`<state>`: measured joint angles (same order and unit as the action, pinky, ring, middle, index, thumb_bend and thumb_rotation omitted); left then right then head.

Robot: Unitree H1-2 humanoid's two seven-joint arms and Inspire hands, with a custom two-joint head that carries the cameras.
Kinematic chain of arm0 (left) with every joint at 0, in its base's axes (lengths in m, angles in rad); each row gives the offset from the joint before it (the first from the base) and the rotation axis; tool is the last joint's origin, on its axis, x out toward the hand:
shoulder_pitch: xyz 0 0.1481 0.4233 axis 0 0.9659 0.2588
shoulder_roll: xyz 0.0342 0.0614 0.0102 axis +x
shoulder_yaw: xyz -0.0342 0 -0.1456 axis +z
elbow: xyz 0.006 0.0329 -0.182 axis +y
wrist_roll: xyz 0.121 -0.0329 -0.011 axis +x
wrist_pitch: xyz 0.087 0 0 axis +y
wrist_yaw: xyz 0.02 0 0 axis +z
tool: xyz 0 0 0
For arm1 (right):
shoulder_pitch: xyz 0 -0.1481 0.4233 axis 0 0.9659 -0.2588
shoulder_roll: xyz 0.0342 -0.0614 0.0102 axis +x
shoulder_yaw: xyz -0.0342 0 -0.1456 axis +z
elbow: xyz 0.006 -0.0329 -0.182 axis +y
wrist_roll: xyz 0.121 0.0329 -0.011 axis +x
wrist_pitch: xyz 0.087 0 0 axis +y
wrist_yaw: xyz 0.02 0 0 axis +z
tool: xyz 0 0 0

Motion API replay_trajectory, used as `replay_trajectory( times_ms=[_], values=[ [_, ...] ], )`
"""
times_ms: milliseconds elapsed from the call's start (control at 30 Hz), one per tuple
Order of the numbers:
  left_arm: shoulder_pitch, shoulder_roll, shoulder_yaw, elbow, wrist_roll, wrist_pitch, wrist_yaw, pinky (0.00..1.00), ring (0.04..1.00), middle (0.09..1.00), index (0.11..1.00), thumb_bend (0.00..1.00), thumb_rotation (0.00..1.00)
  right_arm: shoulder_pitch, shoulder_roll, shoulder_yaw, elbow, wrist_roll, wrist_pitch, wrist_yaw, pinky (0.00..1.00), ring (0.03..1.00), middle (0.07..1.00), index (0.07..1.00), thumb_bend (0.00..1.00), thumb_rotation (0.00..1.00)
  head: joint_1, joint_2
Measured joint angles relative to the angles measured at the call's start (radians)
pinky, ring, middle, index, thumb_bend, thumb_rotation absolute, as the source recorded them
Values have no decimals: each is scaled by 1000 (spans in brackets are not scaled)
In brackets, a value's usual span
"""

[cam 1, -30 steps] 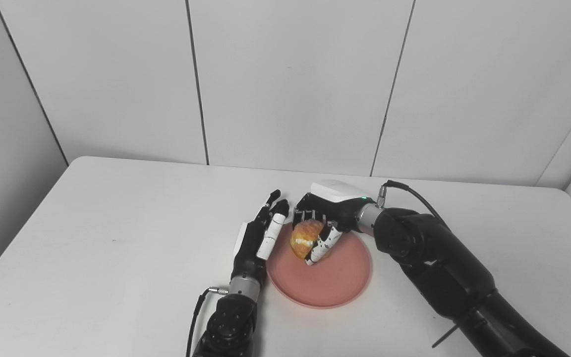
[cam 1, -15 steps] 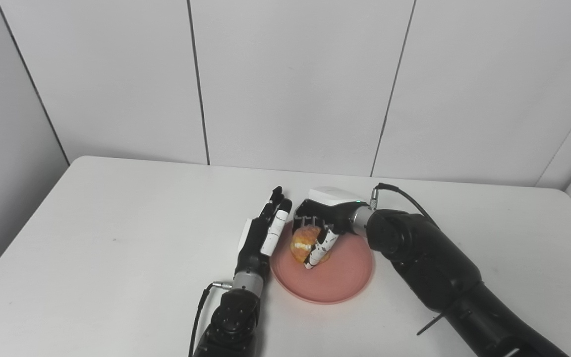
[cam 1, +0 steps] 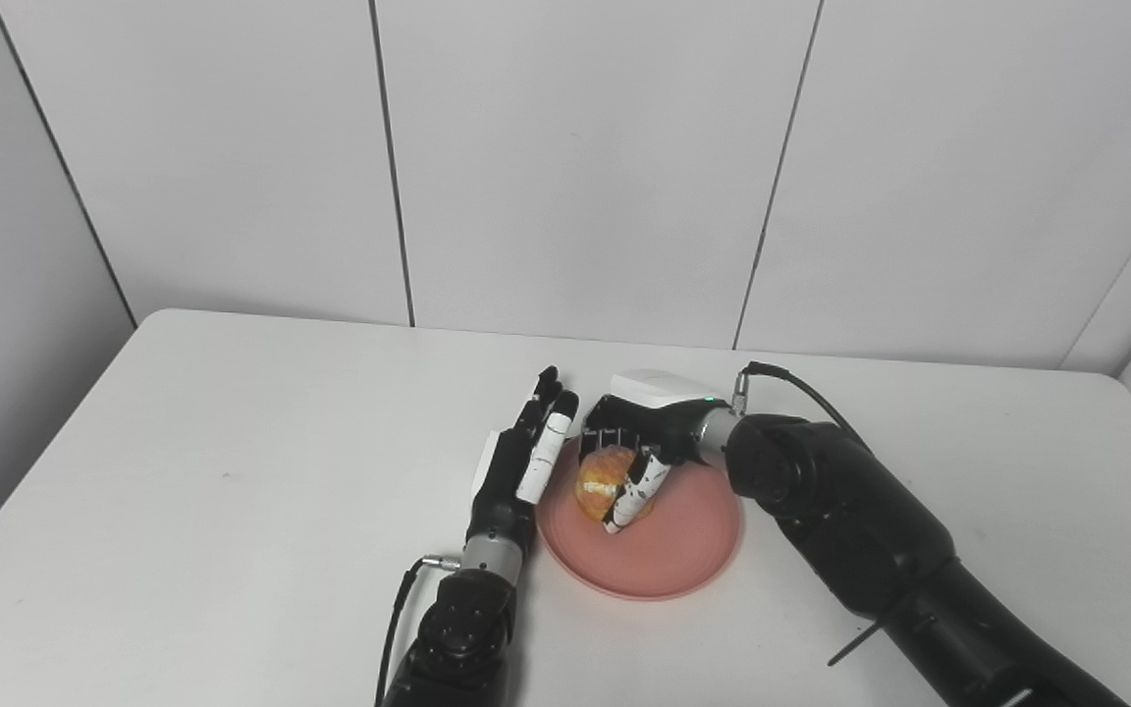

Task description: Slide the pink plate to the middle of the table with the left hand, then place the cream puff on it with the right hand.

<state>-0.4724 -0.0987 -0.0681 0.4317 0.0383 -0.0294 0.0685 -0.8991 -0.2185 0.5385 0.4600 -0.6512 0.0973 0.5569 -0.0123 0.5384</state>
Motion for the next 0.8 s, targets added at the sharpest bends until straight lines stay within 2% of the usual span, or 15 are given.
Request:
replay_trajectory(
  times_ms=[100,133,233,333,533,800],
  values=[
    [0,4,-3,3,2,-6,-7,846,924,961,958,837,940,0,-8,0,-22,3,11,36,736,824,832,782,996,198,0,-2],
    [0,5,-3,3,4,-7,-7,809,906,951,952,837,940,0,-11,0,-26,8,16,46,746,843,852,813,1000,217,0,-2],
    [0,5,-3,3,4,-9,-8,792,897,947,945,844,943,-4,-21,0,-45,16,23,85,744,856,871,837,1000,266,-2,0],
    [0,6,-4,3,5,-9,-8,835,925,951,928,847,946,-9,-28,0,-52,27,26,114,751,879,893,869,1000,313,-2,0],
    [0,6,-6,3,11,-9,-8,833,917,941,907,835,945,-9,-42,14,-90,11,39,148,773,909,911,879,1000,385,-6,2],
    [0,7,-4,1,8,-7,-10,824,955,979,941,830,935,-3,-63,14,-131,18,42,184,771,904,897,840,1000,394,-8,0]
  ],
)
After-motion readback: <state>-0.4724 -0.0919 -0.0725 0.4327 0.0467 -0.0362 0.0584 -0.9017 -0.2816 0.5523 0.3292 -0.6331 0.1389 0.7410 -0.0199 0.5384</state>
